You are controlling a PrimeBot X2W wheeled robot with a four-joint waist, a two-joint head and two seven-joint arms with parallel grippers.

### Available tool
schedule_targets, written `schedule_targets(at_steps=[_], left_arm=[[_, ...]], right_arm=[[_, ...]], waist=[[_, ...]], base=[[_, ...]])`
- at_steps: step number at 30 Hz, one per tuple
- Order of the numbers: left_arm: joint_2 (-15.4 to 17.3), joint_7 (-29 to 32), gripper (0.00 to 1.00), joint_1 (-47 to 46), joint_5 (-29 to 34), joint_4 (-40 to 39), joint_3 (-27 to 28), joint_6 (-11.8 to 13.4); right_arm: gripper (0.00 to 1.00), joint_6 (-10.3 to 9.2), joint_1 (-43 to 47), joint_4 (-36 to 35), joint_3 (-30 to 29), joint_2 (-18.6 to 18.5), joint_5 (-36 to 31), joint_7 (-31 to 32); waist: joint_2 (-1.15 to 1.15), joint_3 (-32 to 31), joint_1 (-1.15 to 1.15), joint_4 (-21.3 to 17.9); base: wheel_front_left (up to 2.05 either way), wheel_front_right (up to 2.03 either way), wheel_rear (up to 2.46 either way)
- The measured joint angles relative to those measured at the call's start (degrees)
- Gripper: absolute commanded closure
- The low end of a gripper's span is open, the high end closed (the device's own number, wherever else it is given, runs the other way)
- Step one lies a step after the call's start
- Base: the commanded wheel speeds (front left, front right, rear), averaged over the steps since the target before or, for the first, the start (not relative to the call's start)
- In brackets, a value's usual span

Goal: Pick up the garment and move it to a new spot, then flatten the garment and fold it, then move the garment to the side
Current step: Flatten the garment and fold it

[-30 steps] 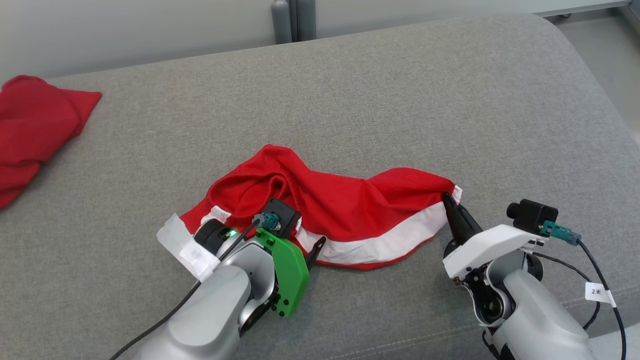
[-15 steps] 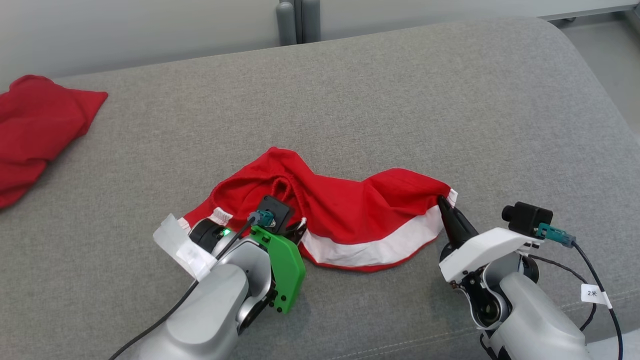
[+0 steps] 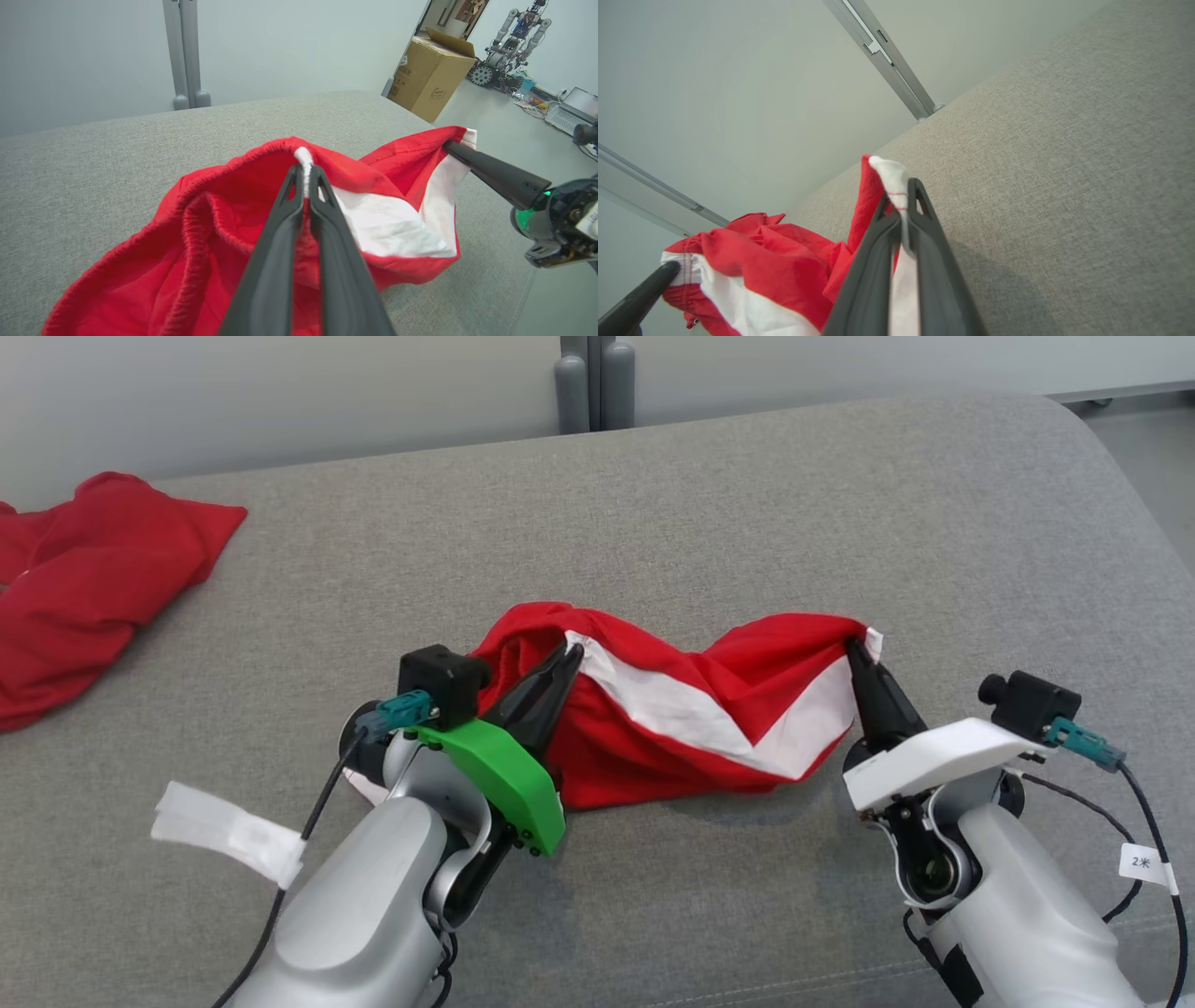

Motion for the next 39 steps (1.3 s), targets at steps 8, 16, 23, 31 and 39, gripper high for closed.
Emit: schedule_targets(at_steps=[8,16,23,31,39], left_arm=[[0.6,-7.6,1.0,3.6,-3.6,-10.1,6.9,0.1],[4.4,-9.0,1.0,8.1,-4.0,-19.5,10.7,2.2],[6.2,-8.2,1.0,15.3,-4.7,-22.8,10.7,4.1],[6.6,-7.9,1.0,17.7,-5.9,-27.3,12.2,5.5],[11.1,-6.8,1.0,8.9,-1.9,-27.7,14.5,5.4]], right_arm=[[1.0,0.51,0.0,-11.2,-6.2,0.4,6.3,-0.3],[1.0,0.49,4.0,-16.6,-9.5,0.5,14.7,-0.4],[1.0,-0.68,11.0,-14.3,-4.7,0.8,17.3,4.5],[1.0,-0.75,10.1,-18.6,-1.9,0.8,17.5,5.6],[1.0,-3.21,-3.0,-20.5,-2.0,0.8,14.3,4.7]], waist=[[0.0,-2.3,0.0,1.3],[0.0,-3.6,0.0,1.1],[0.0,-3.6,0.0,0.5],[0.0,-2.4,0.0,-0.3],[0.0,-1.5,0.0,-0.5]], base=[[0.0,0.0,0.0],[0.0,0.0,0.0],[0.0,0.0,0.0],[0.0,0.0,0.0],[0.0,0.0,0.0]])
